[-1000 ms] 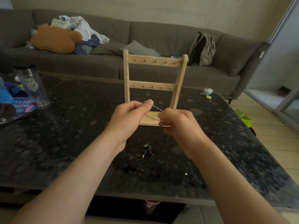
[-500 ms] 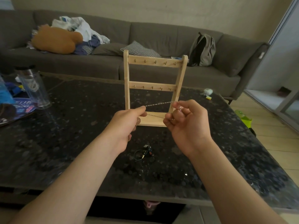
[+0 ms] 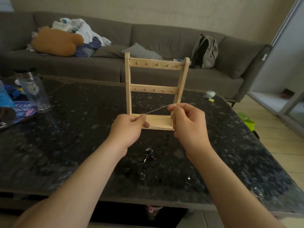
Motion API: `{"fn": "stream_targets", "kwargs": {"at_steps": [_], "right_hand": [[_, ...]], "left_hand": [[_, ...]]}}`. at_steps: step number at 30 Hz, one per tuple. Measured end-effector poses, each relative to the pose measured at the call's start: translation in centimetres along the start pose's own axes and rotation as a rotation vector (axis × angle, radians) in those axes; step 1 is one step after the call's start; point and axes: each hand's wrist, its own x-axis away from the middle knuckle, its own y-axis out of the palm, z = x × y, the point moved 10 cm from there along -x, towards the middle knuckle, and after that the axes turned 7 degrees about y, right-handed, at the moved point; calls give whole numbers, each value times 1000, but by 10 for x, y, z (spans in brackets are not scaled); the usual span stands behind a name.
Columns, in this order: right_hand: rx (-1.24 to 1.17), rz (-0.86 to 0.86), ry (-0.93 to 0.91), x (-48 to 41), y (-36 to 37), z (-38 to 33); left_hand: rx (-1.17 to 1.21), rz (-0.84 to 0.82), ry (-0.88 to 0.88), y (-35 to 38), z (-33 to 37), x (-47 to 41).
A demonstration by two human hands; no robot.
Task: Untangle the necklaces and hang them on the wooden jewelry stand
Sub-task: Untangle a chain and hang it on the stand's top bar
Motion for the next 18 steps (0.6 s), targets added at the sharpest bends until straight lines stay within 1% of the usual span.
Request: {"fn": "stream_targets", "kwargs": {"at_steps": [3, 5, 7, 8, 10, 14, 16, 18], "right_hand": [[52, -4, -122, 2, 0, -9], [97, -5, -182, 4, 1, -15], [119, -31, -196, 6, 3, -17], [125, -61, -199, 6, 6, -16], [142, -128, -208, 8, 12, -16], [205, -216, -213, 8, 23, -11], [254, -222, -217, 8, 24, -9], [300, -183, -236, 6, 20, -11]], "left_hand": [[-121, -30, 62, 1, 1, -1], [-219, -6, 71, -2, 2, -1], [-265, 40, 82, -5, 5, -3], [-252, 51, 96, -6, 7, -2], [-164, 9, 140, 1, 13, -3], [51, -209, 252, 25, 38, 9], [135, -285, 287, 33, 47, 15], [179, -319, 274, 39, 49, 18]]}}
